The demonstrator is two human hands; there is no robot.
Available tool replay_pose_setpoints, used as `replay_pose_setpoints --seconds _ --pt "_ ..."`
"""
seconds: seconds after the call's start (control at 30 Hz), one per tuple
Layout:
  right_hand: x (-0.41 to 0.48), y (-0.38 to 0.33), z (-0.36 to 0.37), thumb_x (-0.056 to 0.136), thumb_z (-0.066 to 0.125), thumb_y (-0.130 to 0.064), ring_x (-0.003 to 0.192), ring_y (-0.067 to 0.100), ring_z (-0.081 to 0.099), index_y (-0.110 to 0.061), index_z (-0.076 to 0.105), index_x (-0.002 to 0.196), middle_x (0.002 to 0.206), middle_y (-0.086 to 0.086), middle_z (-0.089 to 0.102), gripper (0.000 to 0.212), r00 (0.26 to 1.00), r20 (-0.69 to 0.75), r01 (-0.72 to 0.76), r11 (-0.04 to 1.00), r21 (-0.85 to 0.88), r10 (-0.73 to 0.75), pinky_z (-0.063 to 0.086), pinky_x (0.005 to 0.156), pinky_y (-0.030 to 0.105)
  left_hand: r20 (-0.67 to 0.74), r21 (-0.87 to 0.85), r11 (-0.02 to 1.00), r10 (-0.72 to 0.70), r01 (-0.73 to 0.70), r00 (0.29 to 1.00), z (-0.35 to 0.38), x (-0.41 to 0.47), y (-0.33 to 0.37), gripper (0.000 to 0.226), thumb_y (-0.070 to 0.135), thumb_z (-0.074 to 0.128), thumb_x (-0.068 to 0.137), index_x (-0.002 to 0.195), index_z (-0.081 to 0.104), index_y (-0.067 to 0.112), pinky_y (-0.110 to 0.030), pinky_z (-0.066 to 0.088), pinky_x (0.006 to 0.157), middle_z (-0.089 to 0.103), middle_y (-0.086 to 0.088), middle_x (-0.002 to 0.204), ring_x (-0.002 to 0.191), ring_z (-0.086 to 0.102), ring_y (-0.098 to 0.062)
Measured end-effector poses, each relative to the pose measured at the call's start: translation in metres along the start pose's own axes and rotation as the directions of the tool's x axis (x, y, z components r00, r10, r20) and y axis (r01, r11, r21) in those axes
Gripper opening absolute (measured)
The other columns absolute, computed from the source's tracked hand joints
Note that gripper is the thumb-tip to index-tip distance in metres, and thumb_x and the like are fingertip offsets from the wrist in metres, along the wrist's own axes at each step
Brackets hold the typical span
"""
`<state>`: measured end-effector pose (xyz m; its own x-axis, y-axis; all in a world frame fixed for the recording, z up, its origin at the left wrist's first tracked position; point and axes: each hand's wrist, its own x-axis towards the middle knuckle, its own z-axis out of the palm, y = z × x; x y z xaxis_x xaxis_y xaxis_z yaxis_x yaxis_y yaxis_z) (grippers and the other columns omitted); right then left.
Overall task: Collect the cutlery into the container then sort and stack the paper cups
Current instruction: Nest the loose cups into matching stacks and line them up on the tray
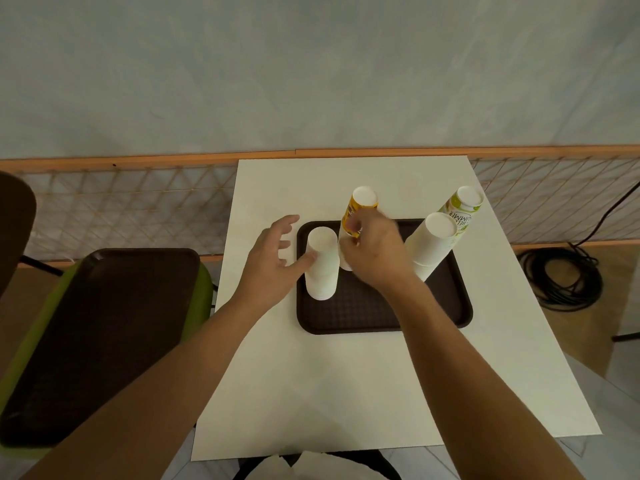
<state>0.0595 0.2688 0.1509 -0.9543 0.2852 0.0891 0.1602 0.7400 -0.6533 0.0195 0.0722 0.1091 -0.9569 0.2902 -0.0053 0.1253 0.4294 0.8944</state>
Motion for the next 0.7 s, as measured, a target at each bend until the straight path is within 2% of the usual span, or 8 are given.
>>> replay_pose_setpoints --seconds 0.07,0.1,0.17,0.27,0.37,0.47,0.6,0.7 --pt "0.018 -0.008 -0.023 0.086 0.064 -0.011 0.096 0.024 0.056 -0.008 0.065 0.104 0.102 0.003 0.058 0.019 0.975 -0.190 0.110 0.994 -0.023 -0.113 0.040 0.070 0.023 0.022 0.081 0.995 0.052 -0.054 0.998 0.004 0.006 0.006 0.078 0.046 0.083 0.078 0.142 0.040 0.054 -0.033 0.053 0.096 0.045 0.015 0.144 0.127 0.051 -0.011" --pt "0.031 -0.010 -0.030 0.086 0.065 -0.014 0.104 0.026 0.054 -0.009 0.065 0.112 0.111 0.006 0.059 0.026 0.964 -0.211 0.150 0.986 -0.073 -0.162 0.042 0.078 0.027 0.048 0.123 0.989 0.074 -0.080 0.996 0.006 0.009 0.010 0.082 0.045 0.085 0.076 0.143 0.038 0.055 -0.036 0.051 0.100 0.042 0.016 0.145 0.129 0.048 -0.012" --pt "0.057 -0.011 -0.037 0.089 0.067 -0.028 0.122 0.032 0.046 -0.014 0.059 0.134 0.134 0.010 0.052 0.047 0.982 -0.086 0.147 0.966 -0.211 -0.168 0.045 0.093 0.037 0.105 0.213 0.969 0.102 -0.122 0.989 0.013 0.015 0.017 0.088 0.043 0.088 0.073 0.145 0.039 0.053 -0.040 0.047 0.106 0.041 0.012 0.148 0.133 0.045 -0.014" --pt "0.088 -0.004 -0.029 0.091 0.068 -0.042 0.136 0.040 0.036 -0.024 0.040 0.153 0.153 0.013 0.035 0.070 0.980 0.200 0.084 0.914 -0.397 -0.003 0.044 0.105 0.050 0.150 0.302 0.941 0.112 -0.153 0.982 0.024 0.020 0.022 0.079 0.035 0.087 0.076 0.145 0.049 0.041 -0.040 0.044 0.110 0.048 0.005 0.146 0.132 0.048 -0.017" --pt "0.099 0.008 -0.011 0.093 0.070 -0.033 0.126 0.038 0.050 -0.018 0.044 0.150 0.141 0.014 0.043 0.065 0.948 0.314 0.091 0.894 -0.438 0.057 0.050 0.092 0.042 0.111 0.288 0.947 0.117 -0.145 0.987 0.032 0.020 0.018 0.060 0.024 0.083 0.081 0.137 0.060 0.030 -0.042 0.050 0.103 0.059 0.003 0.135 0.120 0.057 -0.020" --pt "0.095 0.019 -0.004 0.095 0.068 -0.021 0.110 0.033 0.061 -0.014 0.051 0.142 0.125 0.013 0.051 0.050 0.945 0.320 0.075 0.910 -0.407 0.065 0.048 0.078 0.032 0.090 0.275 0.949 0.133 -0.153 0.987 0.035 0.020 0.014 0.057 0.020 0.083 0.082 0.135 0.062 0.028 -0.043 0.052 0.099 0.061 0.003 0.133 0.117 0.058 -0.019" --pt "0.086 0.027 -0.007 0.096 0.065 -0.019 0.103 0.033 0.062 -0.011 0.056 0.131 0.117 0.012 0.050 0.037 0.947 0.317 0.087 0.899 -0.428 0.059 0.055 0.082 0.037 0.078 0.256 0.949 0.167 -0.182 0.983 0.034 0.024 0.011 0.058 0.017 0.082 0.082 0.135 0.062 0.027 -0.043 0.054 0.096 0.061 0.003 0.133 0.117 0.057 -0.017" --pt "0.078 0.034 -0.013 0.096 0.067 -0.022 0.103 0.032 0.061 -0.012 0.056 0.133 0.118 0.012 0.050 0.041 0.941 0.334 0.102 0.885 -0.454 0.063 0.055 0.083 0.037 0.072 0.255 0.950 0.167 -0.180 0.983 0.033 0.029 0.010 0.058 0.015 0.080 0.083 0.136 0.061 0.028 -0.044 0.054 0.096 0.060 0.002 0.134 0.119 0.056 -0.019"
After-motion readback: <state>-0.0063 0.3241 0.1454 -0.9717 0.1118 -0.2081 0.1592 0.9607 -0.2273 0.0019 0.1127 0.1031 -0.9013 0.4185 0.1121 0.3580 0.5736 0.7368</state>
